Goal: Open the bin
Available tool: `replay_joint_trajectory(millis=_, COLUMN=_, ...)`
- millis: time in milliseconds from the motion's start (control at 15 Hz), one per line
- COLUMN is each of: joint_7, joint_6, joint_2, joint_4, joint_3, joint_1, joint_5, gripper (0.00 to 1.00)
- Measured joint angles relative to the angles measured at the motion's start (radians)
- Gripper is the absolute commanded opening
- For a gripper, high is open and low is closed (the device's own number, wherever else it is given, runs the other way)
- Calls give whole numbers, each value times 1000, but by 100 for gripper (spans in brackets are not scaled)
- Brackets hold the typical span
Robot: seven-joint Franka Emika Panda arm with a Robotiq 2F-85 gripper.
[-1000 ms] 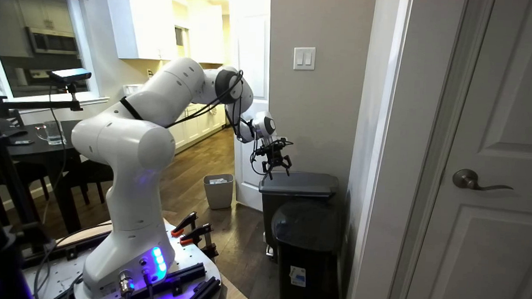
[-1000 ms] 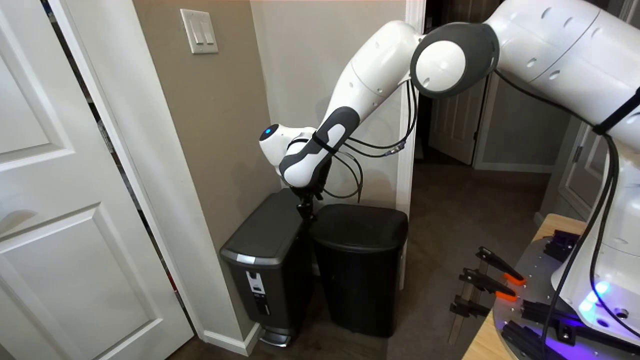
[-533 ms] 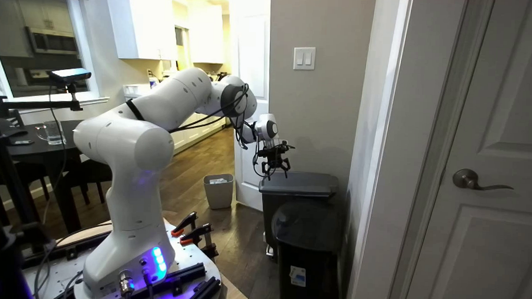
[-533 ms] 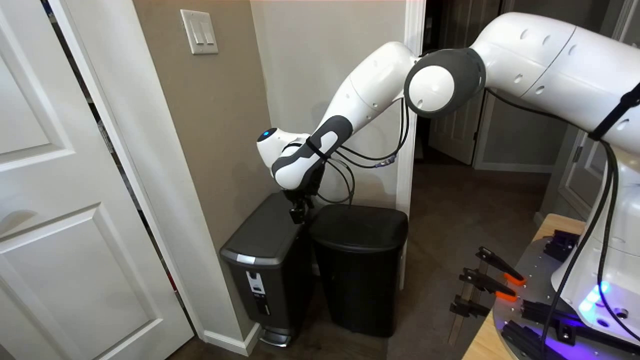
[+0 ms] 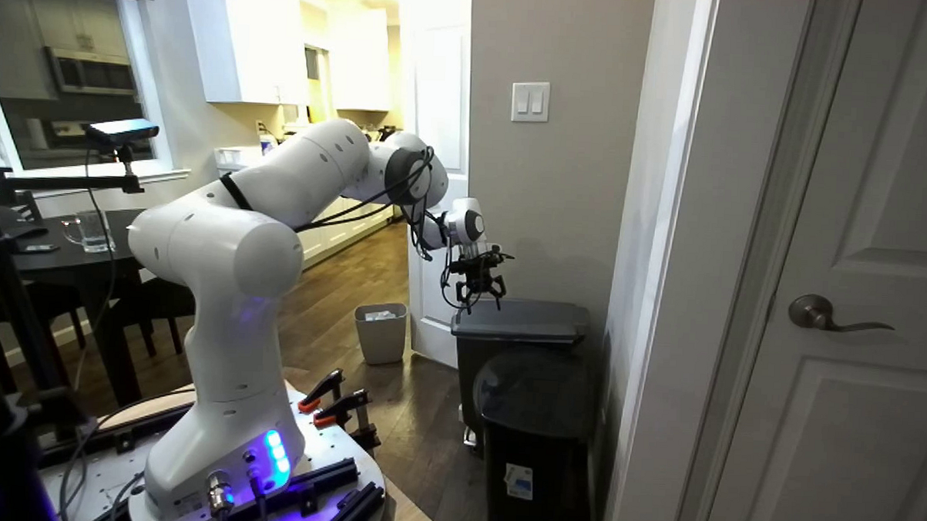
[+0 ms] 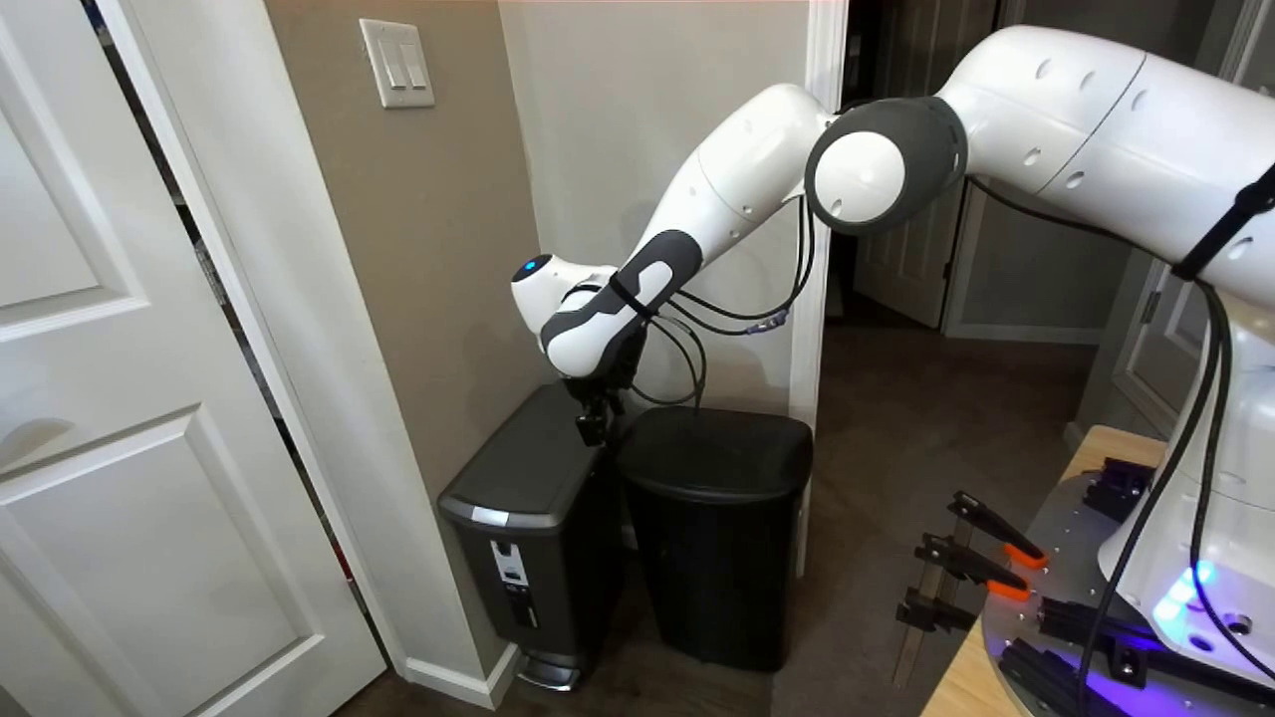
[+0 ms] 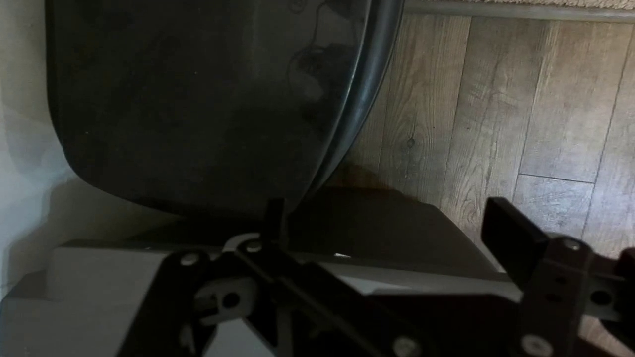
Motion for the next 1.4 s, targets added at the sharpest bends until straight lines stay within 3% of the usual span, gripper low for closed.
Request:
replay_joint_trajectory(millis=267, joint_7=5, joint_6=7, joint_2=22, joint_4=8, joint_3=0, joint_1=7, joint_5=2, gripper=100)
replay_joint_trajectory(millis=667, joint_7=30, joint_6=7, joint_2=189, joint_4=114, joint_3=-5, joint_1=37, joint_5=14, gripper=100)
replay_joint_trajectory(millis=1400, joint_7=210, joint_6=-75, joint_2=360, joint_4=279, joint_3=-208, joint_1=207, joint_5=-89, gripper=100)
